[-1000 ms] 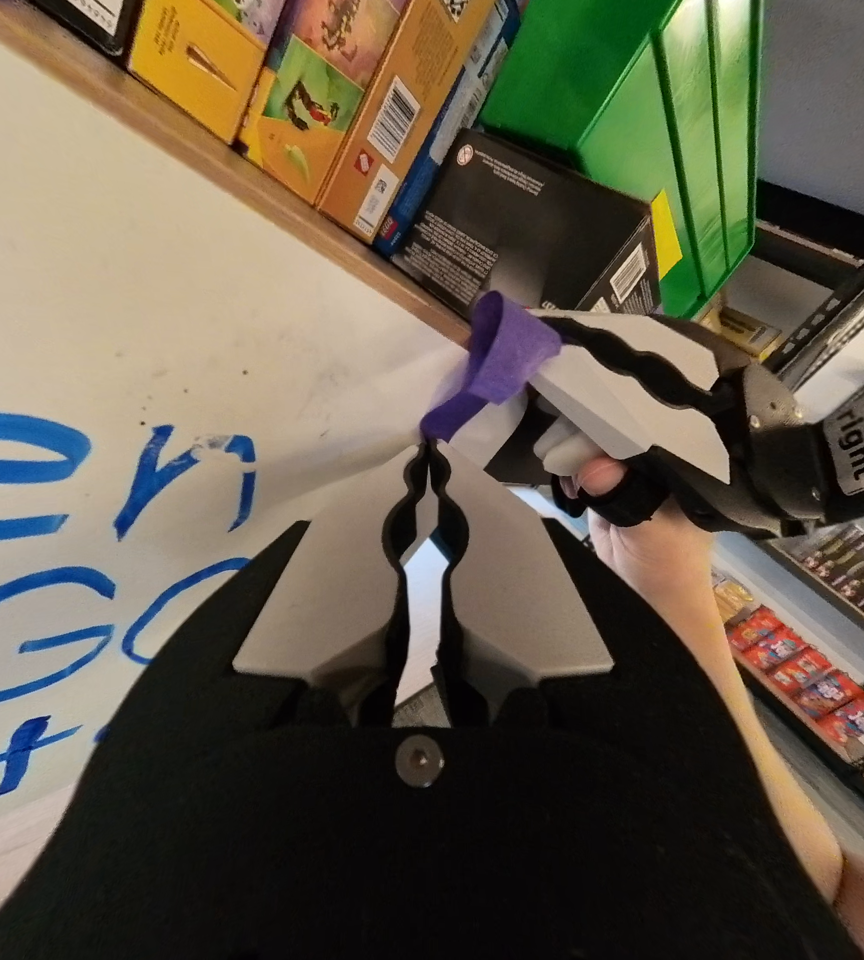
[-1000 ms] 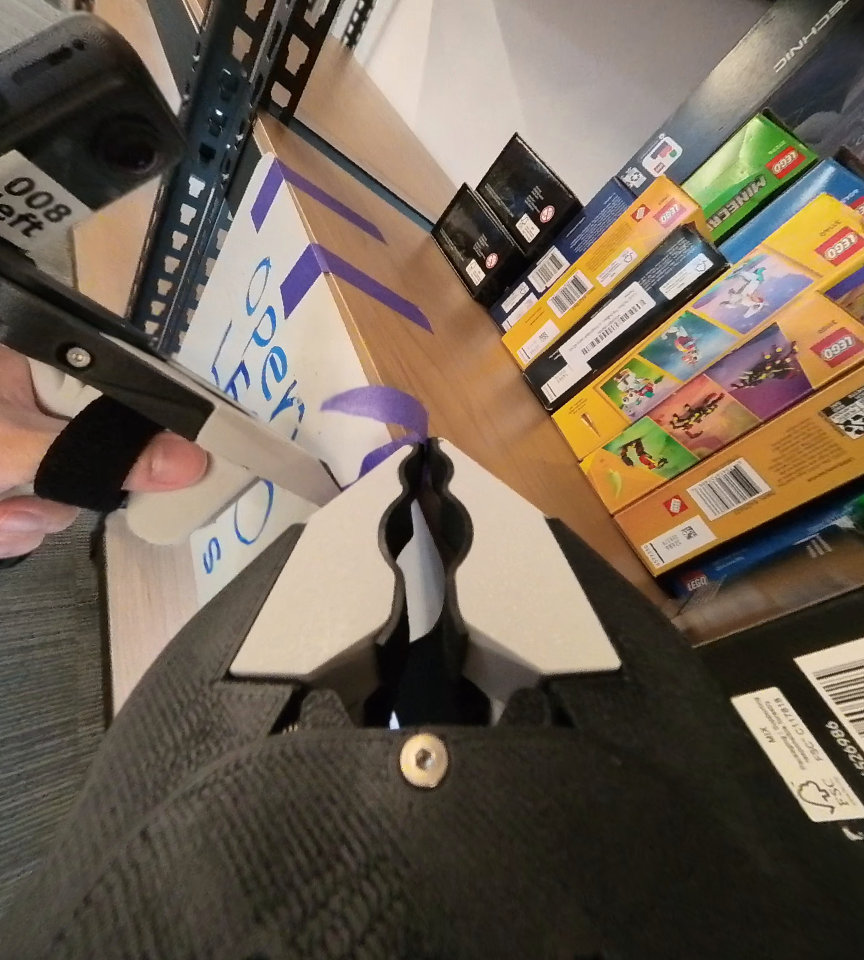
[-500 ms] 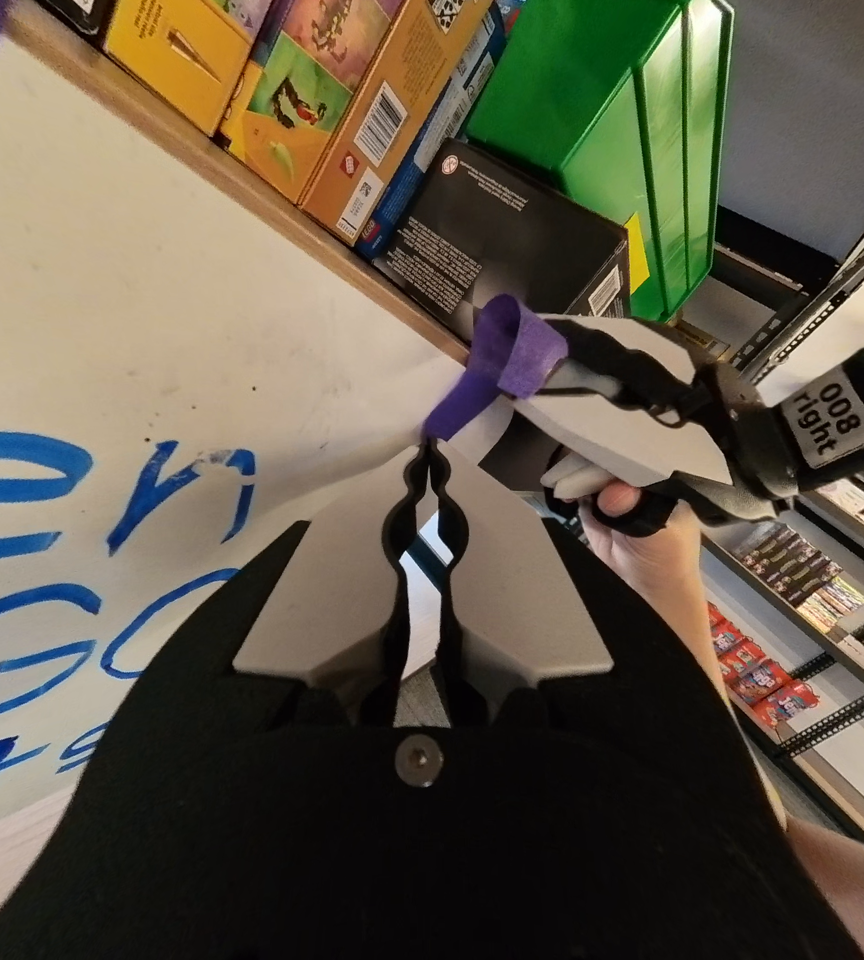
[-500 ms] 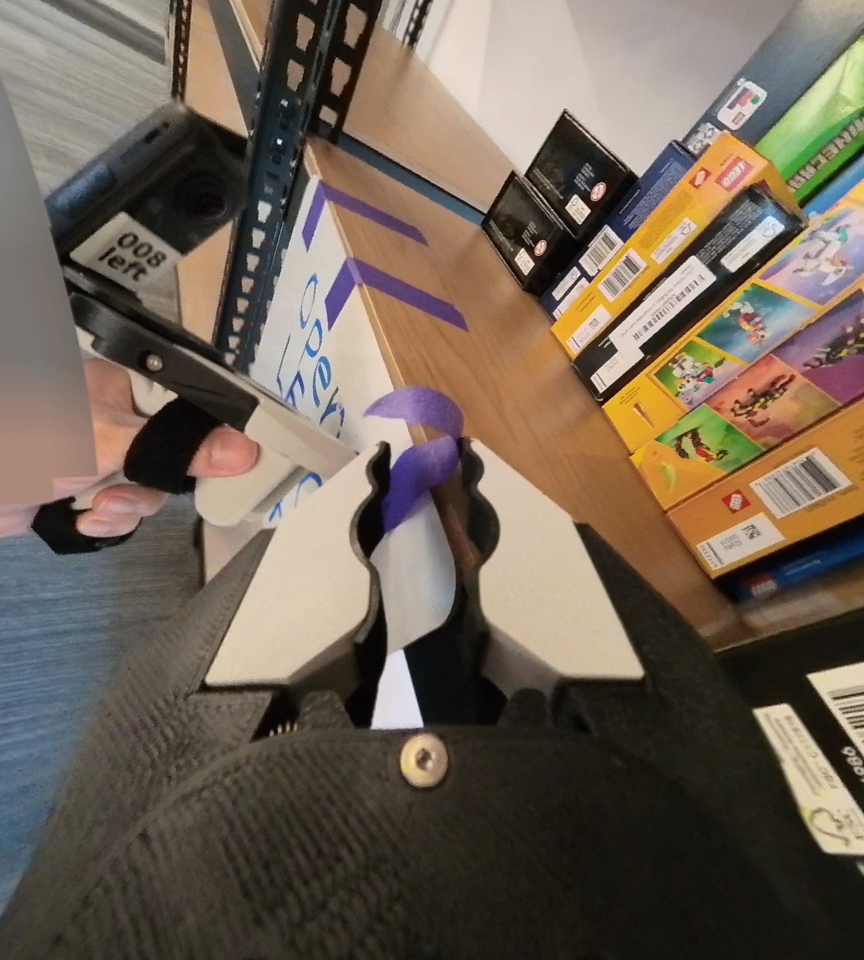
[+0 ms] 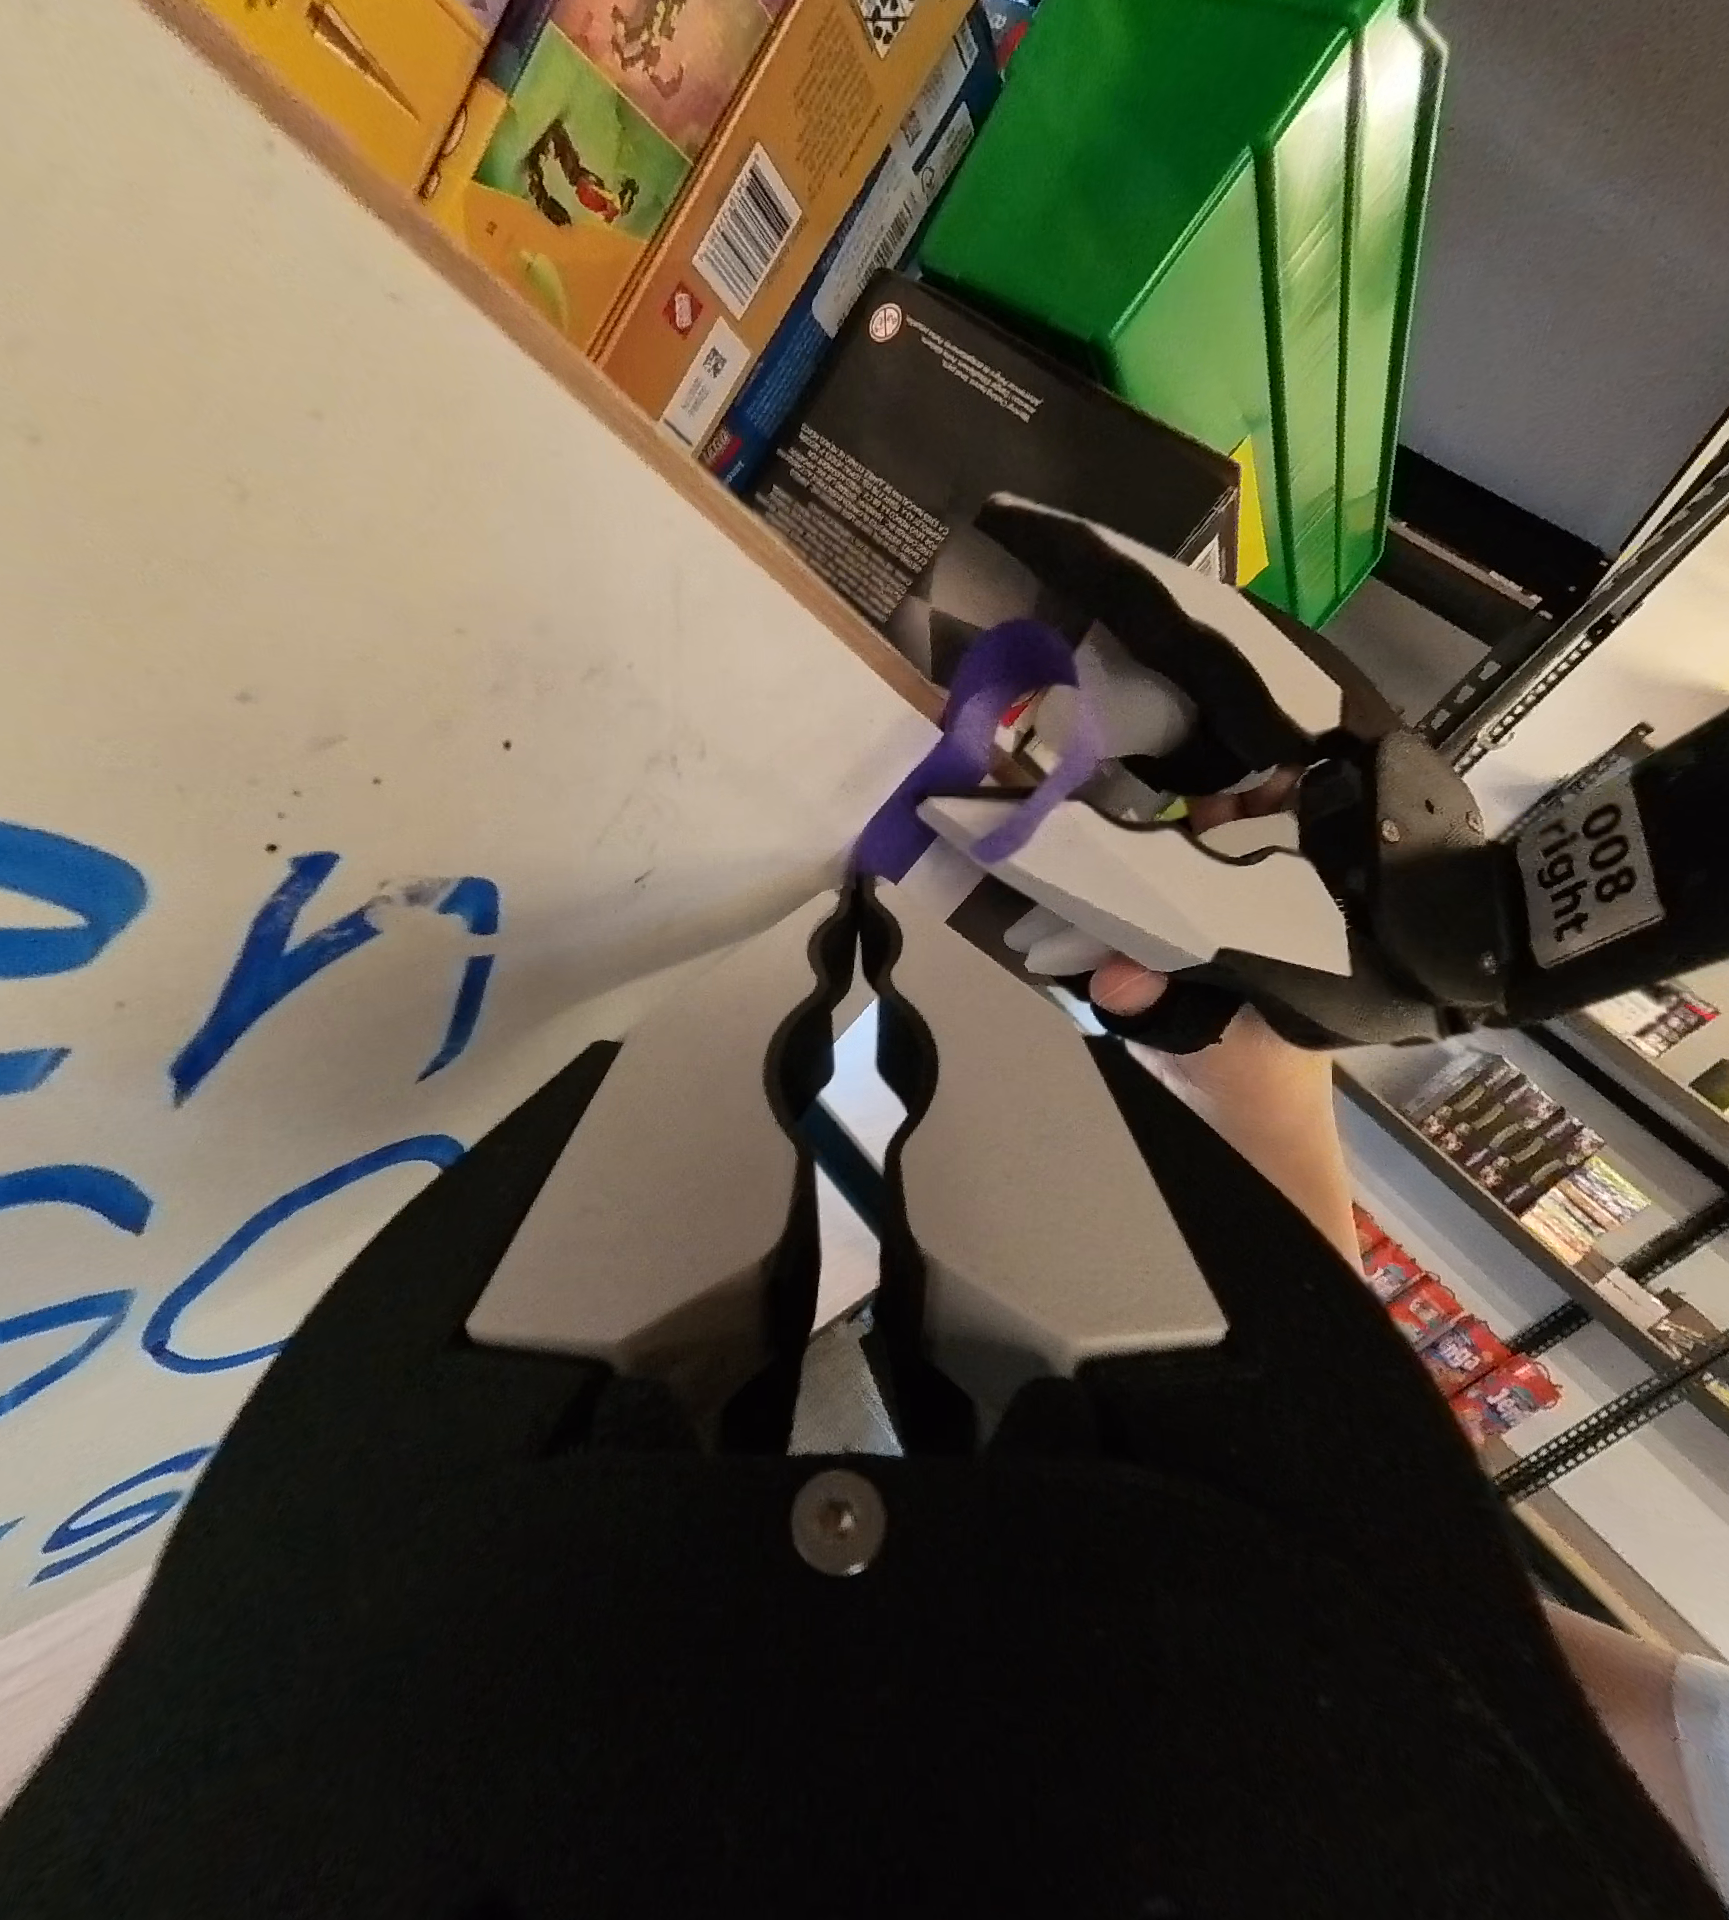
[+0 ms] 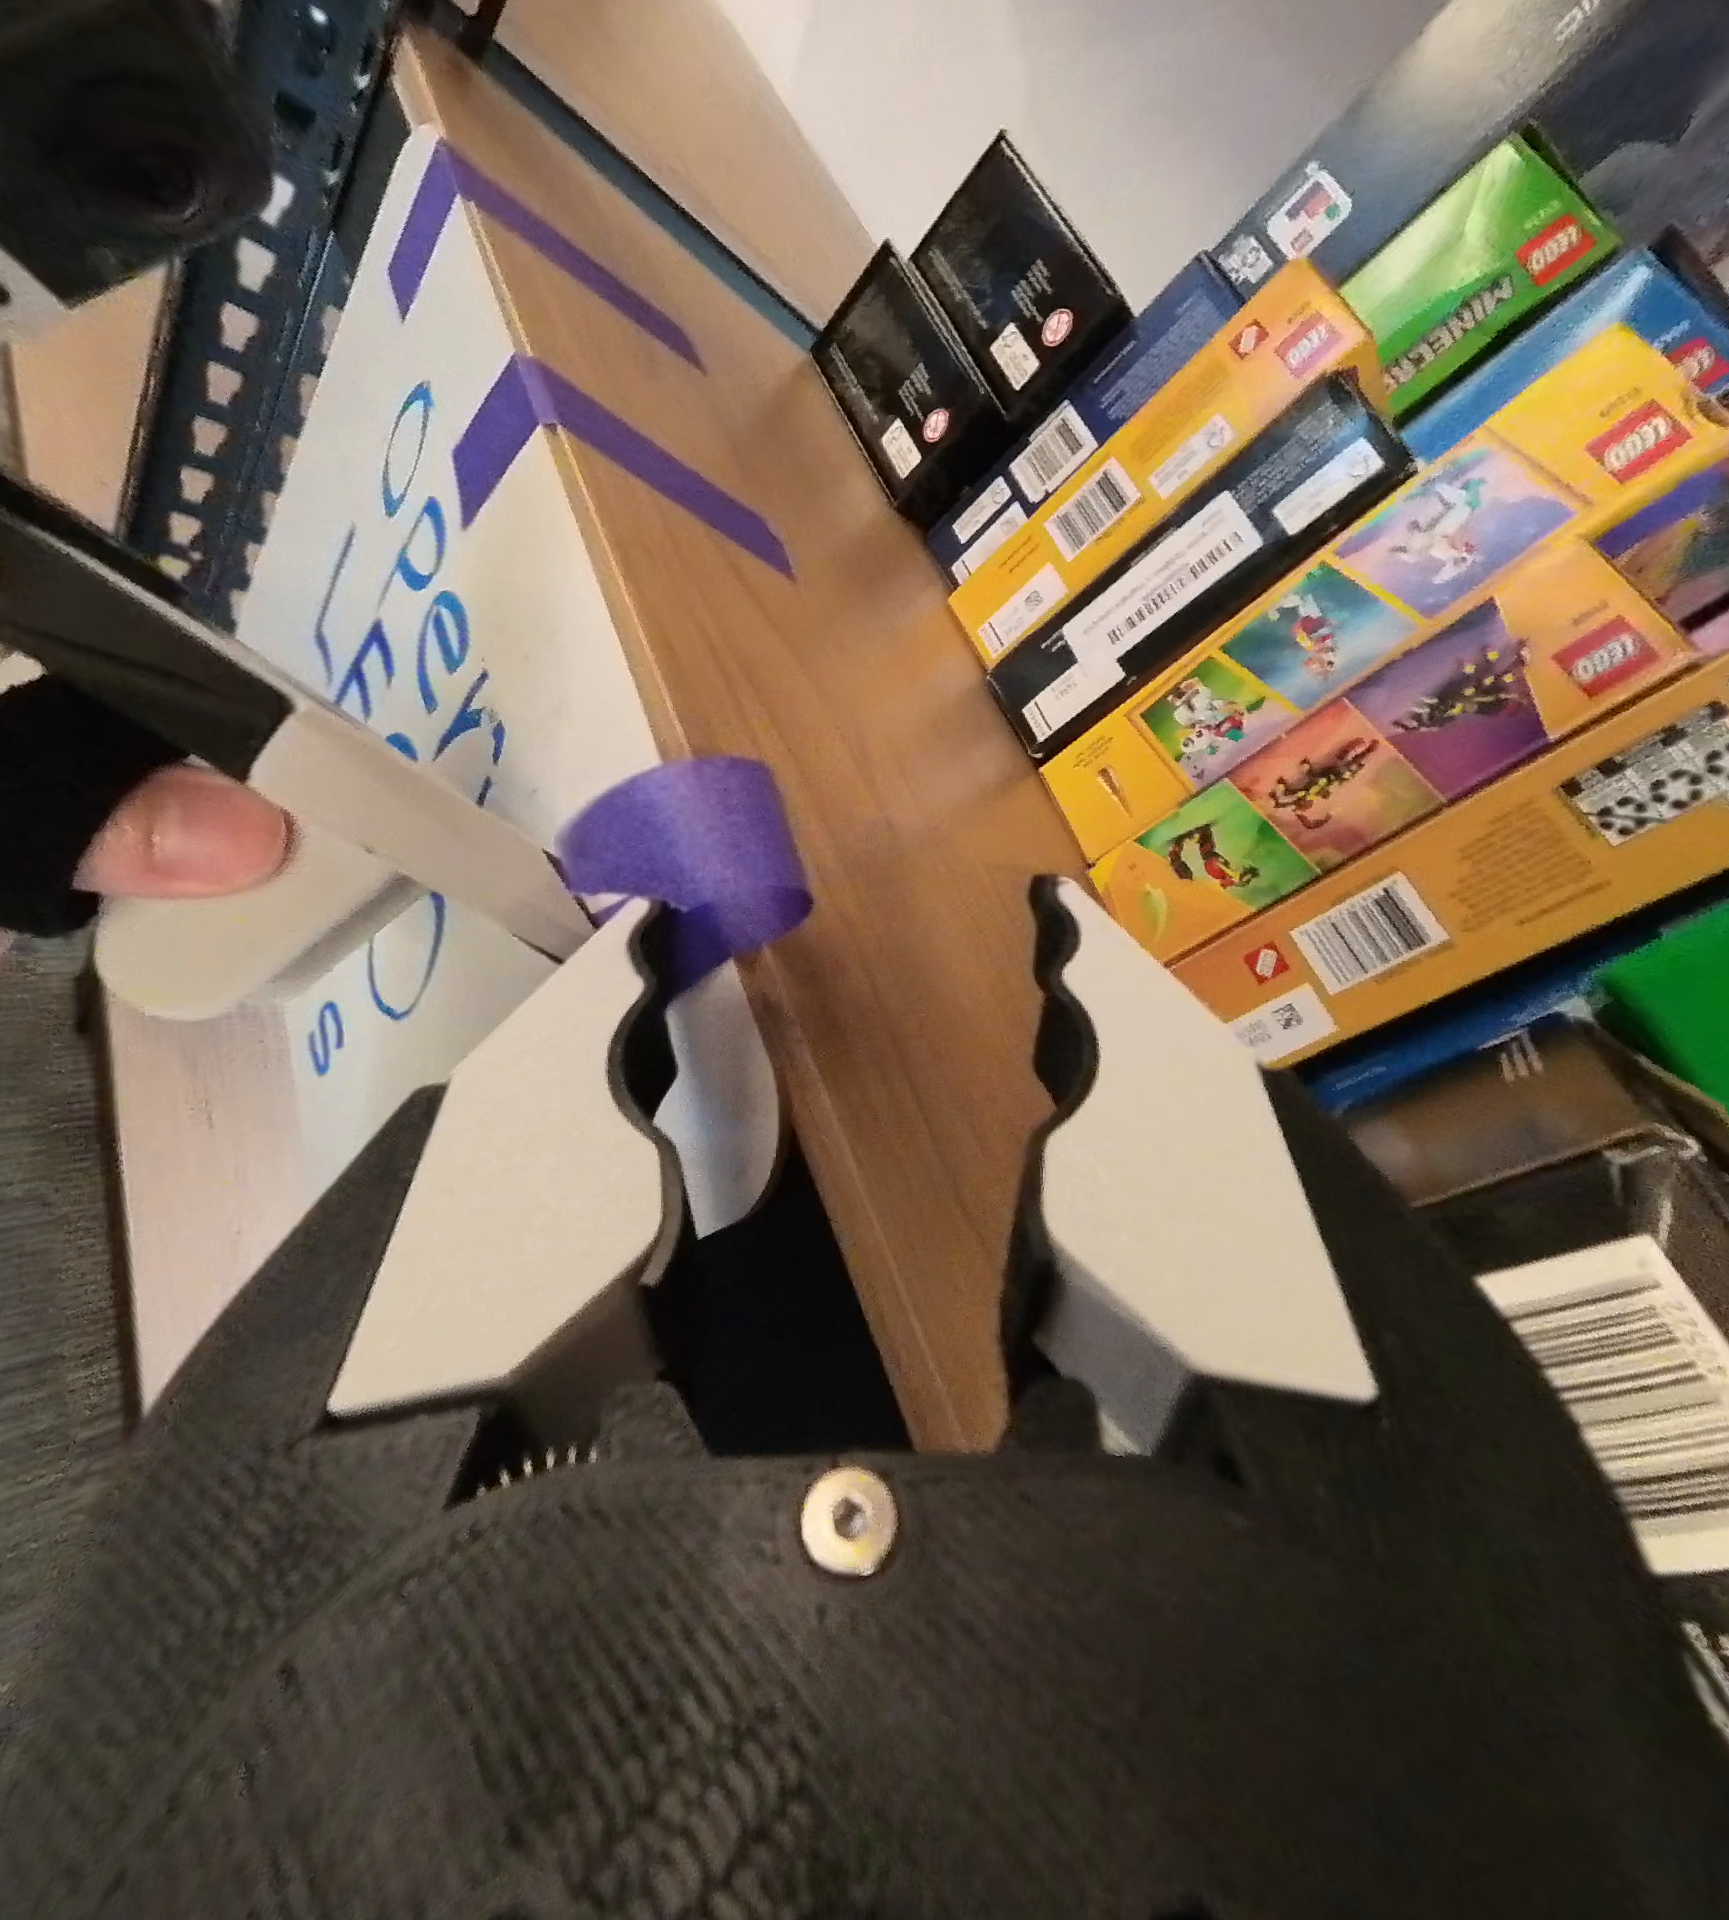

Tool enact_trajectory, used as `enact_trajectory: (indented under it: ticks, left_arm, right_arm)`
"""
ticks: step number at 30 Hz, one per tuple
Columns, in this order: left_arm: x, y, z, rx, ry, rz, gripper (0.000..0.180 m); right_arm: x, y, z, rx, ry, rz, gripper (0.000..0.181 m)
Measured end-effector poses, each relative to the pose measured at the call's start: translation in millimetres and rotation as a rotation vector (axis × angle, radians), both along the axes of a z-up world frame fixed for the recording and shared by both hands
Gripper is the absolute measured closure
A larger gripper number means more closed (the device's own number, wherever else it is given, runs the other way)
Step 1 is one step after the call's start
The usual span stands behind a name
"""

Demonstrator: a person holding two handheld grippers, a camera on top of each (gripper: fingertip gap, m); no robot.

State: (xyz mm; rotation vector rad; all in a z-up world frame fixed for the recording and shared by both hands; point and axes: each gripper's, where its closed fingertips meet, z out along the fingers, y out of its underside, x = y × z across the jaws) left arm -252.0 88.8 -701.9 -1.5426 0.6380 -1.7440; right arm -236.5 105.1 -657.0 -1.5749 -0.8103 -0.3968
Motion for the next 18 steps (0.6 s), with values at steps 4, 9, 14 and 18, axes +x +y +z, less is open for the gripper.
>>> enact_trajectory:
  ticks: [4, 9, 14, 18]
  left_arm:
    - [0, 0, 0, -0.030, -0.018, -0.016, 0.180]
    - [0, 0, 0, -0.035, -0.017, -0.012, 0.180]
    - [-7, -3, 1, -0.038, -0.038, -0.008, 0.180]
    - [-11, 3, -4, -0.019, -0.003, 0.061, 0.174]
  right_arm:
    - [-1, 0, 0, 0.010, -0.001, -0.002, 0.113]
    - [3, 2, 0, -0.036, 0.073, -0.016, 0.108]
    - [3, 2, -2, -0.043, 0.068, -0.016, 0.107]
    - [4, 3, -3, -0.055, 0.071, -0.016, 0.106]
